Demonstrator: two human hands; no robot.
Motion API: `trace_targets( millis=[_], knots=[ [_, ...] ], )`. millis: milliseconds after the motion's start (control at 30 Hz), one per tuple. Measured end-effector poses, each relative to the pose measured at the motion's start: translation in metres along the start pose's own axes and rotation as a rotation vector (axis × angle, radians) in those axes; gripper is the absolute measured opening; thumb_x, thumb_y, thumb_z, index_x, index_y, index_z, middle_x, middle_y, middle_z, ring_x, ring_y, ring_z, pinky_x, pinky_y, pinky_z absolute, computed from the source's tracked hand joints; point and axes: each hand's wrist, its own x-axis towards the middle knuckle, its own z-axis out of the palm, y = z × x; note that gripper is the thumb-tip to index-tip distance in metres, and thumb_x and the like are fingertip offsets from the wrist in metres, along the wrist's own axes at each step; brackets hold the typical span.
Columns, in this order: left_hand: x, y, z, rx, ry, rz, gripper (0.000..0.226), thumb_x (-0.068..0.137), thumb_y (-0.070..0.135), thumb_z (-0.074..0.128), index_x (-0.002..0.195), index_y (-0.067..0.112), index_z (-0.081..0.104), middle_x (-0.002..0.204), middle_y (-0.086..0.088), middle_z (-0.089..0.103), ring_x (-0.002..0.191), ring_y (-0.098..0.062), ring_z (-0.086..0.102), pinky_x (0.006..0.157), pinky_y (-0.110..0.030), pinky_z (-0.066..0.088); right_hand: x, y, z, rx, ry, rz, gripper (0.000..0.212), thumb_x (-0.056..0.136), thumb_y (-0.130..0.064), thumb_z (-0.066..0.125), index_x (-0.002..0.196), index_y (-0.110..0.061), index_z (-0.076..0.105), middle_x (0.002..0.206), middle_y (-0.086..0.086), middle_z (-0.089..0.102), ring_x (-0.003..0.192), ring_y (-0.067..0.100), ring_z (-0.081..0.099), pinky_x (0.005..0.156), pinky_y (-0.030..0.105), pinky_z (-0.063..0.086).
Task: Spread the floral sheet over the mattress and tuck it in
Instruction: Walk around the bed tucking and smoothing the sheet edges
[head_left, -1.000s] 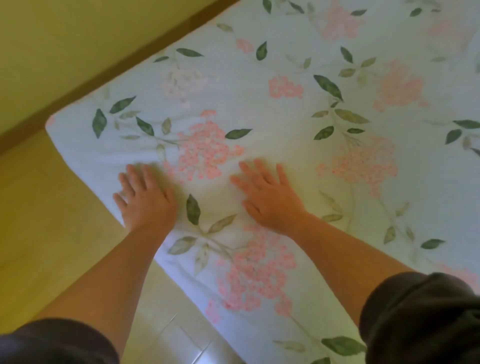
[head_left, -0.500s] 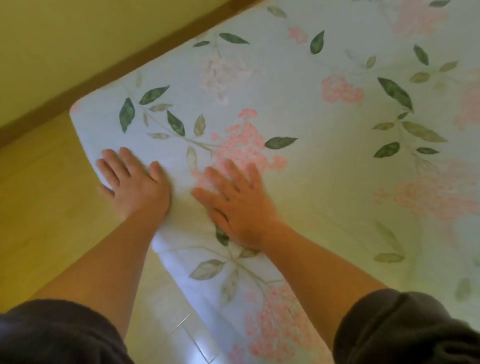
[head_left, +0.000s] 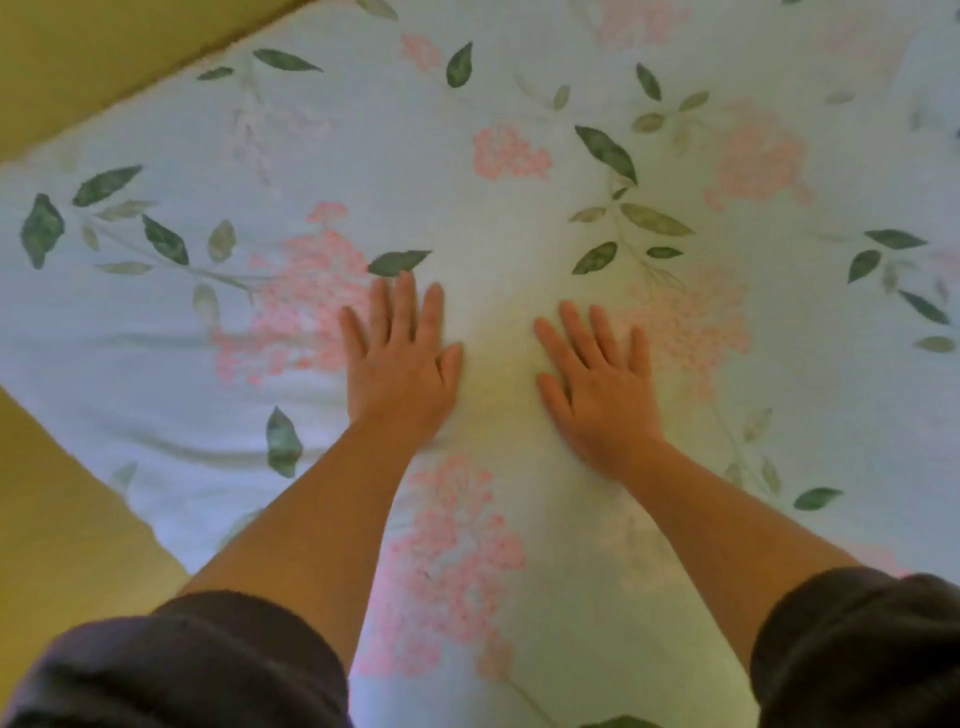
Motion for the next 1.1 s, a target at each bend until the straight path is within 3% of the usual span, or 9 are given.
trace_targets(
  millis=[100, 300, 600, 800, 933, 1100],
  knots=[
    [-0.018, 0.005, 0.017, 0.019, 0.039, 0.032, 0.068, 0.095, 0.051, 0.015, 0.152, 0.02, -0.001, 0.16, -0.009, -0.008, 0.147, -0.027, -0.01, 0.117, -0.054, -0.006, -0.033, 0.028, 0.013, 0.019, 0.03, -0.036, 0.058, 0.095, -0.049, 0.013, 0.151, -0.037, 0.007, 0.161, -0.008, 0.001, 0.149, 0.022, -0.002, 0.118, 0.055, 0.0],
    [-0.081, 0.066, 0.032, 0.109, 0.023, 0.45, 0.072, 0.09, 0.056, 0.022, 0.151, 0.019, 0.02, 0.159, -0.013, 0.009, 0.146, -0.037, 0.008, 0.112, -0.065, 0.009, -0.107, 0.081, 0.027, 0.01, 0.002, 0.021, 0.057, 0.095, -0.049, 0.017, 0.151, -0.04, 0.008, 0.161, -0.008, 0.004, 0.149, 0.02, 0.002, 0.117, 0.058, 0.003],
    [-0.164, 0.219, 0.057, 0.113, -0.002, 0.638, 0.076, 0.088, 0.061, 0.026, 0.151, 0.018, 0.022, 0.158, -0.015, 0.013, 0.144, -0.04, 0.013, 0.108, -0.069, 0.013, -0.25, 0.196, 0.046, 0.052, 0.027, 0.219, 0.058, 0.094, -0.053, 0.017, 0.15, -0.04, 0.01, 0.161, -0.007, 0.007, 0.149, 0.021, 0.005, 0.116, 0.059, 0.004],
    [-0.236, 0.363, 0.084, 0.108, -0.022, 0.82, 0.079, 0.086, 0.064, 0.022, 0.152, 0.02, 0.015, 0.159, -0.015, 0.008, 0.145, -0.04, 0.008, 0.108, -0.069, 0.009, -0.407, 0.298, 0.068, 0.105, 0.033, 0.487, 0.06, 0.091, -0.052, 0.018, 0.149, -0.039, 0.009, 0.16, -0.006, 0.007, 0.148, 0.02, 0.006, 0.115, 0.059, 0.001],
    [-0.304, 0.469, 0.109, 0.136, -0.063, 1.024, 0.081, 0.086, 0.065, 0.024, 0.152, 0.019, 0.015, 0.159, -0.016, 0.006, 0.145, -0.042, 0.006, 0.107, -0.071, 0.008, -0.529, 0.35, 0.088, 0.138, -0.005, 0.762, 0.06, 0.092, -0.051, 0.018, 0.15, -0.035, 0.02, 0.159, -0.001, 0.017, 0.147, 0.025, 0.016, 0.111, 0.065, 0.012],
    [-0.393, 0.564, 0.129, 0.177, -0.091, 1.287, 0.078, 0.084, 0.064, 0.026, 0.15, 0.022, 0.026, 0.158, -0.016, 0.013, 0.144, -0.042, 0.011, 0.106, -0.072, 0.01, -0.663, 0.368, 0.11, 0.176, -0.071, 1.132, 0.064, 0.088, -0.054, 0.006, 0.151, -0.04, 0.008, 0.161, -0.008, -0.001, 0.149, 0.018, -0.003, 0.114, 0.062, 0.002]
  ],
)
